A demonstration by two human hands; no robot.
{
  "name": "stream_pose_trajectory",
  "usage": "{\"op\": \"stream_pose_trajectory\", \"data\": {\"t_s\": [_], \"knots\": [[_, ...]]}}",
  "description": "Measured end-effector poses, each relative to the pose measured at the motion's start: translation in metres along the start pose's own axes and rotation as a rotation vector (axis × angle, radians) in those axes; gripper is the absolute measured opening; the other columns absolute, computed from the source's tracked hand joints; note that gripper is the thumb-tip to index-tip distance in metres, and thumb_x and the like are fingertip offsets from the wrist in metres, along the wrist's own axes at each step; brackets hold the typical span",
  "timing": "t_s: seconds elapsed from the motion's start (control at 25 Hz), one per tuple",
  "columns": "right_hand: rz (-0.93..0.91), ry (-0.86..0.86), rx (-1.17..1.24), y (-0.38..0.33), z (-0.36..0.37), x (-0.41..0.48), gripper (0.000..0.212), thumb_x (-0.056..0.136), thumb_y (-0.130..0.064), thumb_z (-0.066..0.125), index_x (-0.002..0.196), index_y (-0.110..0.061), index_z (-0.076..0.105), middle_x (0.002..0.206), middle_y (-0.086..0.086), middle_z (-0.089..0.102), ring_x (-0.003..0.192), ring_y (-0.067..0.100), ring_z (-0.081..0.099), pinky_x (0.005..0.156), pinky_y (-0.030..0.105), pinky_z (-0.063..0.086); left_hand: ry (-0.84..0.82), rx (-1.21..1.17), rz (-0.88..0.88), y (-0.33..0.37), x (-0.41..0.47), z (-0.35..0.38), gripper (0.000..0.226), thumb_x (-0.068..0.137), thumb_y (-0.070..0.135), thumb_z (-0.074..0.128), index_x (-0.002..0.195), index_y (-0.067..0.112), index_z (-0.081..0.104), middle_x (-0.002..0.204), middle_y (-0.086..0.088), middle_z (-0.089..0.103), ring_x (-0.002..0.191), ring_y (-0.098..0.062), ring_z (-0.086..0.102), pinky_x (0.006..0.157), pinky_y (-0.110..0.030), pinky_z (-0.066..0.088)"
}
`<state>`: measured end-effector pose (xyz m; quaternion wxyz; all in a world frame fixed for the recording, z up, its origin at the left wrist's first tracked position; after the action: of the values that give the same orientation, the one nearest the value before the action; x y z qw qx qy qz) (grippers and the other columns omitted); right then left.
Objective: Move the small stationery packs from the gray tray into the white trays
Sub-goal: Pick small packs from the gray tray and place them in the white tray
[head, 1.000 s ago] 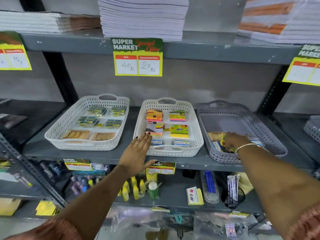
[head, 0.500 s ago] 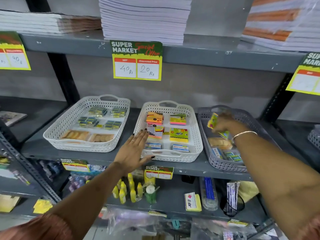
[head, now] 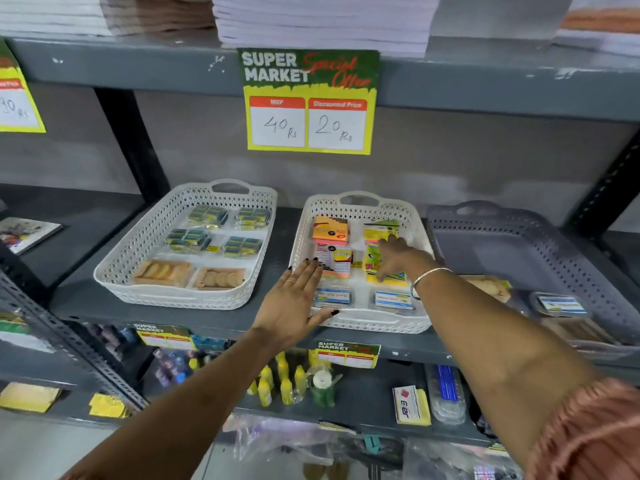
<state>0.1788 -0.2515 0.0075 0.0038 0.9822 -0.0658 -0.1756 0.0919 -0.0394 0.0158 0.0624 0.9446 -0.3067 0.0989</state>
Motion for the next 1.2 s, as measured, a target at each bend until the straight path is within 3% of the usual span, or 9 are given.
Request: {"op": "stream_pose_trajectory", "data": {"t_s": [0.32, 0.4, 0.52, 0.6, 0.72, 0.84, 0.92, 1.04, 1.2], "knots": [[-0.005, -0.057, 0.104, 0.003, 0.004, -0.002, 0.100, 0.075, -0.032, 0.077, 0.151, -0.008, 0.017, 0.155, 0.018, 0.022, 0.144, 0.034, 0.022, 0.114, 0.046, 0.033, -0.012, 0.016, 0.020, 0.004, 0.001, 0.002, 0.109, 0.063, 0.073, -0.026, 0.143, 0.012, 0.017, 0.153, -0.006, 0.014, 0.140, -0.018, 0.006, 0.112, -0.034, 0.001], [-0.007, 0.075, 0.194, 0.011, -0.009, -0.012, 0.087, 0.079, -0.033, 0.073, 0.148, -0.007, 0.025, 0.152, 0.019, 0.029, 0.140, 0.035, 0.031, 0.112, 0.043, 0.036, -0.008, 0.021, 0.023, 0.004, 0.001, 0.003, 0.109, 0.064, 0.073, -0.025, 0.142, 0.012, 0.020, 0.153, -0.007, 0.017, 0.140, -0.019, 0.008, 0.113, -0.035, 0.003], [0.101, 0.385, 0.334, 0.043, -0.041, -0.042, 0.046, 0.088, -0.021, 0.060, 0.130, -0.004, 0.052, 0.137, 0.020, 0.052, 0.125, 0.035, 0.051, 0.100, 0.039, 0.045, -0.009, 0.033, 0.024, 0.003, 0.001, 0.003, 0.108, 0.066, 0.073, -0.024, 0.142, 0.012, 0.021, 0.152, -0.007, 0.018, 0.140, -0.019, 0.009, 0.113, -0.036, 0.005], [0.221, 0.447, 0.340, 0.076, -0.051, -0.062, 0.031, 0.089, -0.012, 0.052, 0.115, 0.001, 0.063, 0.126, 0.022, 0.061, 0.117, 0.036, 0.059, 0.094, 0.038, 0.049, -0.006, 0.037, 0.030, 0.004, 0.001, 0.003, 0.106, 0.067, 0.073, -0.023, 0.142, 0.012, 0.020, 0.152, -0.007, 0.017, 0.140, -0.020, 0.009, 0.113, -0.036, 0.008], [0.327, 0.341, 0.295, 0.120, -0.042, -0.086, 0.029, 0.088, -0.006, 0.050, 0.111, 0.007, 0.063, 0.123, 0.026, 0.062, 0.109, 0.034, 0.062, 0.089, 0.037, 0.050, 0.007, 0.024, 0.028, 0.005, 0.001, 0.003, 0.104, 0.070, 0.073, -0.019, 0.142, 0.010, 0.020, 0.152, -0.008, 0.017, 0.139, -0.021, 0.011, 0.113, -0.038, 0.011], [0.354, 0.116, 0.268, 0.129, -0.007, -0.102, 0.020, 0.085, -0.013, 0.062, 0.080, 0.006, 0.062, 0.098, 0.025, 0.063, 0.079, 0.025, 0.059, 0.074, 0.032, 0.046, 0.002, 0.023, 0.023, 0.002, 0.000, 0.006, 0.103, 0.071, 0.073, -0.017, 0.142, 0.009, 0.021, 0.151, -0.009, 0.017, 0.139, -0.022, 0.012, 0.113, -0.039, 0.012], [0.368, 0.081, 0.270, 0.127, 0.011, -0.109, 0.022, 0.086, -0.013, 0.060, 0.092, 0.008, 0.063, 0.098, 0.022, 0.062, 0.080, 0.025, 0.058, 0.075, 0.031, 0.043, -0.001, 0.013, 0.014, 0.001, -0.001, 0.006, 0.101, 0.072, 0.074, -0.014, 0.141, 0.009, 0.022, 0.151, -0.010, 0.020, 0.139, -0.022, 0.013, 0.113, -0.039, 0.012], [0.375, 0.090, 0.235, 0.122, 0.025, -0.112, 0.033, 0.090, -0.010, 0.053, 0.121, 0.003, 0.059, 0.123, 0.017, 0.062, 0.109, 0.030, 0.061, 0.083, 0.031, 0.046, 0.001, 0.019, 0.003, 0.002, -0.001, 0.003, 0.094, 0.075, 0.071, -0.002, 0.142, 0.010, 0.021, 0.151, -0.008, 0.020, 0.139, -0.022, 0.013, 0.113, -0.038, 0.011], [0.429, 0.102, 0.205, 0.124, 0.033, -0.116, 0.034, 0.089, -0.008, 0.053, 0.121, 0.002, 0.060, 0.125, 0.016, 0.063, 0.114, 0.030, 0.061, 0.085, 0.030, 0.048, 0.003, 0.040, -0.004, 0.002, -0.001, 0.003, 0.090, 0.073, 0.066, 0.000, 0.143, 0.011, 0.016, 0.153, -0.007, 0.016, 0.140, -0.020, 0.008, 0.113, -0.035, 0.008]]}}
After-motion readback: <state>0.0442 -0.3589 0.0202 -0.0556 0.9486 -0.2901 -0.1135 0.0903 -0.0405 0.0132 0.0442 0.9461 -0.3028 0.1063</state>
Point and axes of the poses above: each hand's wrist, its own x-axis towards the middle knuckle, its own z-axis out of the palm, y = z × x, the point moved 6 cm from there along x, towards the middle knuckle
